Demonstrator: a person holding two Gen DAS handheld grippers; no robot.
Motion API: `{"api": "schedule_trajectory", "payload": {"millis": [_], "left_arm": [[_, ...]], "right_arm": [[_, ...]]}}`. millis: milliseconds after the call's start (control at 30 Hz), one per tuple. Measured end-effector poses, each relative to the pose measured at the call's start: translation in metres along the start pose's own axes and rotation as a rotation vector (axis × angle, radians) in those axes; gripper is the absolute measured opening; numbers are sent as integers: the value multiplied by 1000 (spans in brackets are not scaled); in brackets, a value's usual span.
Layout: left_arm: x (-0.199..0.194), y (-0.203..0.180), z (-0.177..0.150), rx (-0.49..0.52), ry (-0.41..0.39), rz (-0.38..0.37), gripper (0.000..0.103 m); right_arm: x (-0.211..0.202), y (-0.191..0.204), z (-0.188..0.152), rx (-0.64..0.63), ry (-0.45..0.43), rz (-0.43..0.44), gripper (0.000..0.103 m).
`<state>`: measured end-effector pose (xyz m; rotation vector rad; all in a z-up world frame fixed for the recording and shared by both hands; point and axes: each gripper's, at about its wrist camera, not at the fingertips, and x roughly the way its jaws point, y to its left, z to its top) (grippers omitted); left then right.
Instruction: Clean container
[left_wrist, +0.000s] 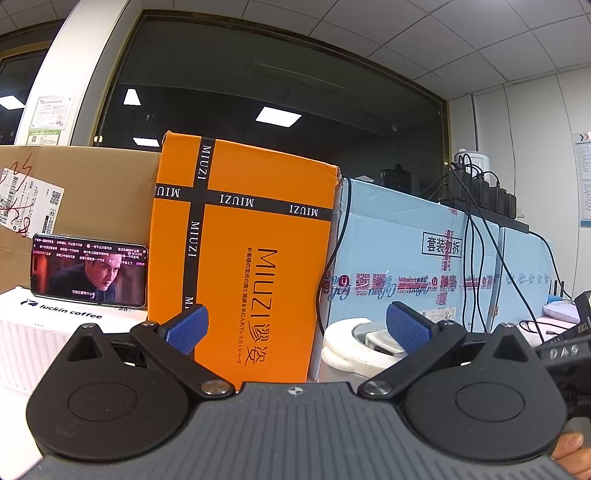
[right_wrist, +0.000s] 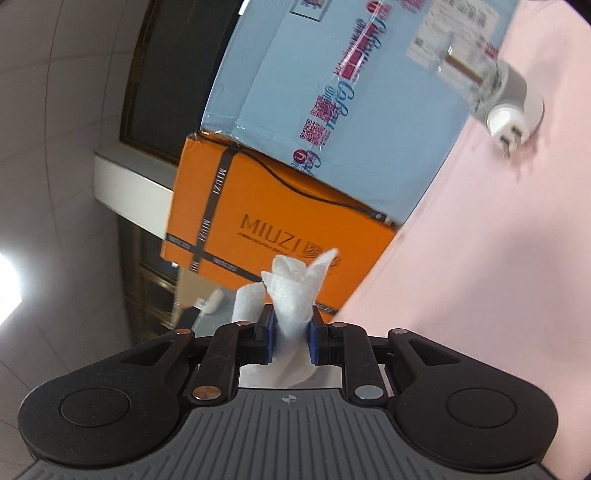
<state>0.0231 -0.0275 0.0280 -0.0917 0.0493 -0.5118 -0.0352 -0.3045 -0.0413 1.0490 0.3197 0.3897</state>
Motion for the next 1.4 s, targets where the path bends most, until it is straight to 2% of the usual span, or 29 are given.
{"api": "schedule_trajectory", "payload": {"millis": [133,300,467,667,733,867,1000,1100,1233,1400], "left_arm": [[0,-1,0,0,0,-4,103],[1,1,0,-4,0,-6,103],[1,1,-1,-8,1,-7,103],[2,3,-1,-13,3,-6,103],[2,2,0,-10,1,-8,103],[1,0,0,1,-2,-7,103],[1,-1,0,3,-3,-6,103],[2,-1,0,1,-3,-7,103],[3,-1,-1,-8,-1,-3,103],[4,2,-1,-25,2,4,103]], "right_arm": [[6,6,-5,-104,21,-111,18],[12,4,-11,-163,51,-205,18],[17,-10,-18,-106,109,-251,18],[2,-22,-10,79,109,-111,15],[-4,-23,-6,134,77,-7,15],[-16,-5,0,85,0,143,15],[-26,-1,1,113,-75,293,15],[-28,2,3,90,-93,289,15],[-12,4,-4,30,-33,175,15],[-10,12,-14,-66,10,105,16]]}}
